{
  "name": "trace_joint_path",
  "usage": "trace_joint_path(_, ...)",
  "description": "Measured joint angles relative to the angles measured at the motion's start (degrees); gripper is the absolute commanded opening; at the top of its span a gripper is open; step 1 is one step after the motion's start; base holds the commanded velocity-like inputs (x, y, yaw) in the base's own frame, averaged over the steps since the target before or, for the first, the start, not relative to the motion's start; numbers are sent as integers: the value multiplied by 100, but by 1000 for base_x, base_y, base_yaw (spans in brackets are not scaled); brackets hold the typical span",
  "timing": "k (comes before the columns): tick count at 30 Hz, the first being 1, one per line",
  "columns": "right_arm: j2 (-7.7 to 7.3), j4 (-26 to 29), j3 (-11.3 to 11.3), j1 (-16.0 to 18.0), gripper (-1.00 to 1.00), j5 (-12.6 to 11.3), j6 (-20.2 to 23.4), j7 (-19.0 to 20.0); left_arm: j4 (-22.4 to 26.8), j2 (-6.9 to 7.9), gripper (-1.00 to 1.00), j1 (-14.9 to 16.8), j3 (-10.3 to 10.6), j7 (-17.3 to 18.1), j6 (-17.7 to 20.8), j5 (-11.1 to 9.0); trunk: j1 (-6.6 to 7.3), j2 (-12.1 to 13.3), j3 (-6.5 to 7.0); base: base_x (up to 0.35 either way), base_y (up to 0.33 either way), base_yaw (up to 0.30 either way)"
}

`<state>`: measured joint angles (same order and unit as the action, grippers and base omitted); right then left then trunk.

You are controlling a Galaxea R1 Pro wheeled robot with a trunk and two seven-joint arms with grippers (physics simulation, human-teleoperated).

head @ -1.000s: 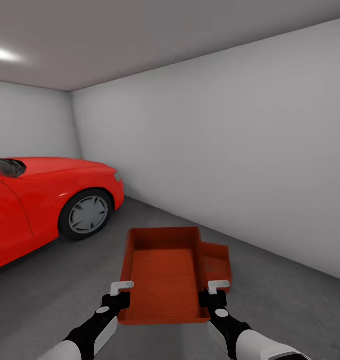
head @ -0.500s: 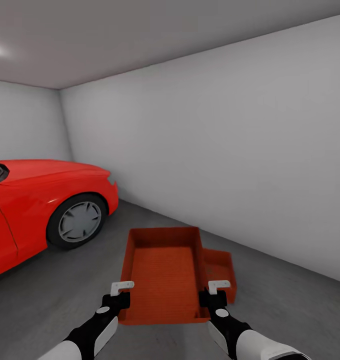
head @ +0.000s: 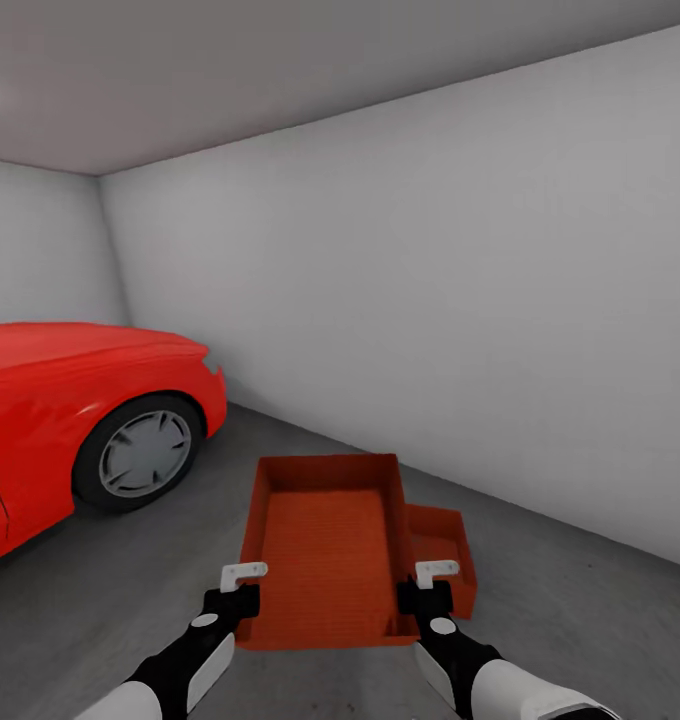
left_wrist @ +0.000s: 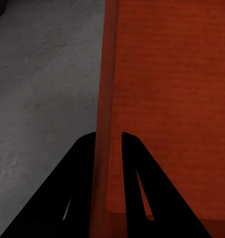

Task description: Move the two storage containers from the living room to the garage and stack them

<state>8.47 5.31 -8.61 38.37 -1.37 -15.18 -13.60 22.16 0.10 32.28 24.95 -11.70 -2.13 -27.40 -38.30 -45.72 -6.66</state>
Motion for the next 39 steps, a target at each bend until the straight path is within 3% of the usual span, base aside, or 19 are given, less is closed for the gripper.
trace_joint_path(32, 12, 1, -2, 0, -100, 6, 1, -20, 0, 11, -100, 1, -5, 17, -1, 2, 0, 0, 0, 1, 0, -245)
trace_joint_path(39, 7, -3, 0, 0, -100, 7, 2, -12, -4, 4, -100, 0, -5, 10, -1, 2, 1, 0, 0, 110, 0, -65)
